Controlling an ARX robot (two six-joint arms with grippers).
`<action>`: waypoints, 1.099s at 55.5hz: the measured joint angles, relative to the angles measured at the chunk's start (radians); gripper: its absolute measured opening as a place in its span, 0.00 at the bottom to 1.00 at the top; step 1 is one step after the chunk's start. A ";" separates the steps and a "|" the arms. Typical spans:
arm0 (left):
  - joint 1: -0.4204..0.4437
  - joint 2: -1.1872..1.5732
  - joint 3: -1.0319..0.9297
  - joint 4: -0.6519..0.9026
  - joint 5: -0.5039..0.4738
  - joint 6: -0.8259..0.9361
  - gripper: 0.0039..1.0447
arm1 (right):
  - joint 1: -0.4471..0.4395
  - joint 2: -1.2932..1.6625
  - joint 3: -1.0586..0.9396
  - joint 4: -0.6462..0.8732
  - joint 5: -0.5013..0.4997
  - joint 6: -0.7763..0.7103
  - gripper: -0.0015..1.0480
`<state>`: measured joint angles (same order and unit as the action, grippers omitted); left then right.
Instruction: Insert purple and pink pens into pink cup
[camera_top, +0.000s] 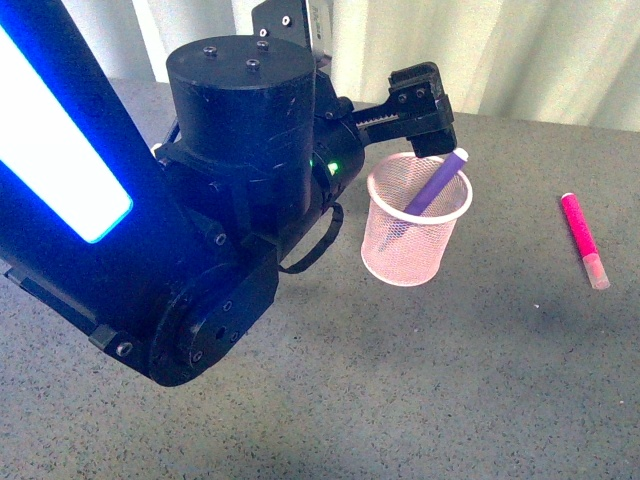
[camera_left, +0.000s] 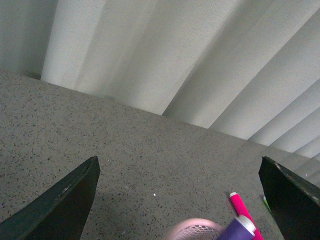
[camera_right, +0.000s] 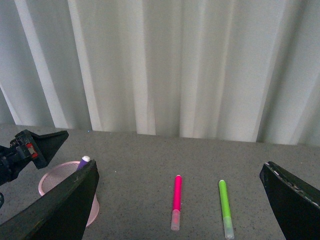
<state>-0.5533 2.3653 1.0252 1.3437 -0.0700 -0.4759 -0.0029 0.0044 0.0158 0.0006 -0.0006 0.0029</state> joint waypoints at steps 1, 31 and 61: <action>0.000 0.000 0.000 0.000 0.000 0.000 0.94 | 0.000 0.000 0.000 0.000 0.000 0.000 0.93; 0.217 -0.462 -0.038 -0.433 0.121 -0.034 0.94 | 0.000 0.000 0.000 0.000 0.000 0.000 0.93; 0.733 -1.297 -0.422 -1.049 0.392 0.215 0.94 | 0.000 0.000 0.000 0.000 0.000 0.000 0.93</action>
<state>0.1799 1.0683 0.6033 0.2947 0.3222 -0.2611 -0.0029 0.0044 0.0158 0.0006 -0.0006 0.0029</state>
